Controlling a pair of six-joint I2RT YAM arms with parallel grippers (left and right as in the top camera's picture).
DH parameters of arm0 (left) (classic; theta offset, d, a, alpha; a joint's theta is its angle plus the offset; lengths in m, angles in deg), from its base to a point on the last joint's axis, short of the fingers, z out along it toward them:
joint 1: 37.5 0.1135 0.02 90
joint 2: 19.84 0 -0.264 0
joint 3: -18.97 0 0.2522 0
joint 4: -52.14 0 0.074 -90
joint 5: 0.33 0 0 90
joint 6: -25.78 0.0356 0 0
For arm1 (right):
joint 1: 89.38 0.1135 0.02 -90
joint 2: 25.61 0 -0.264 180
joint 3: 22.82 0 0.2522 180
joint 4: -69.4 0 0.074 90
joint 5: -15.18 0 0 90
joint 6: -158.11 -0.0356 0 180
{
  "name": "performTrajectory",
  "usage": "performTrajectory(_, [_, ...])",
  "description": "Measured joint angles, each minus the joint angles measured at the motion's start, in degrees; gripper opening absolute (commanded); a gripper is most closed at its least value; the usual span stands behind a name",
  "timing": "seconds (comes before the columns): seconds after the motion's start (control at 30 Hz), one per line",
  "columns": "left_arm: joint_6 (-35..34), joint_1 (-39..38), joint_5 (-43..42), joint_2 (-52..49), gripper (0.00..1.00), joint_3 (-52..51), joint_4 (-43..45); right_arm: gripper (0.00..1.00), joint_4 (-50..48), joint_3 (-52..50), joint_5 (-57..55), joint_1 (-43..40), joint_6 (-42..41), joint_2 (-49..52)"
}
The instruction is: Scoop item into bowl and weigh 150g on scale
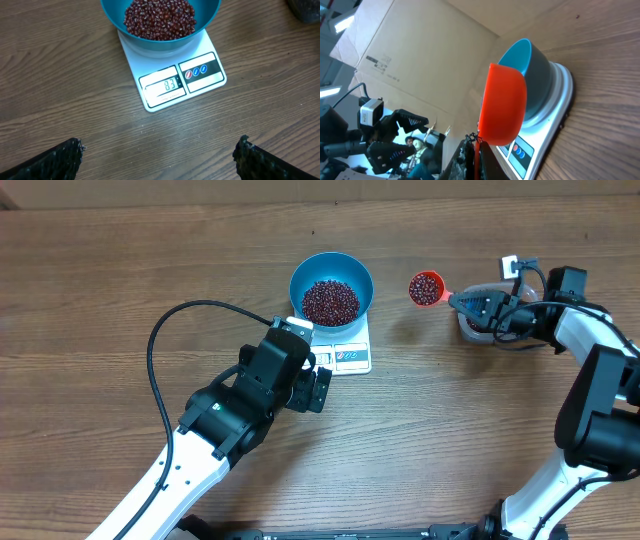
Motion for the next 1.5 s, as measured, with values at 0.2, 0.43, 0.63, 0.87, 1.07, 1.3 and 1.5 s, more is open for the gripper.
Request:
performTrajectory(0.2, [0.00, 0.00, 0.00, 0.00, 0.99, 0.00, -0.02, 0.04, -14.56, -0.26, -1.81, 4.24, -12.90, 0.04])
performTrajectory(0.43, [0.00, 0.00, 0.00, 0.00, 0.99, 0.00, 0.00, 0.04, -31.45, -0.42, -6.51, 11.63, -30.08, 0.04])
performTrajectory(0.63, [0.00, 0.00, 0.00, 0.00, 1.00, 0.00, 0.00, 0.04, -34.45, -0.42, -11.63, 16.90, -35.28, 0.04])
performTrajectory(0.87, [0.00, 0.00, 0.00, 0.00, 1.00, 0.00, 0.00, 0.04, -36.20, -0.42, -15.96, 20.41, -22.45, 0.04])
performTrajectory(1.07, [0.00, 0.00, 0.00, 0.00, 1.00, 0.00, 0.00, 0.04, -36.15, -0.42, -24.72, 22.01, -3.78, 0.04])
performTrajectory(1.3, [0.00, 0.00, 0.00, 0.00, 1.00, 0.00, 0.00, 0.07, -36.13, -0.42, -26.43, 22.77, 14.36, 0.04])
performTrajectory(1.5, [0.00, 0.00, 0.00, 0.00, 1.00, 0.00, 0.00, 0.08, -35.98, -0.42, -26.99, 22.82, 28.09, 0.04])
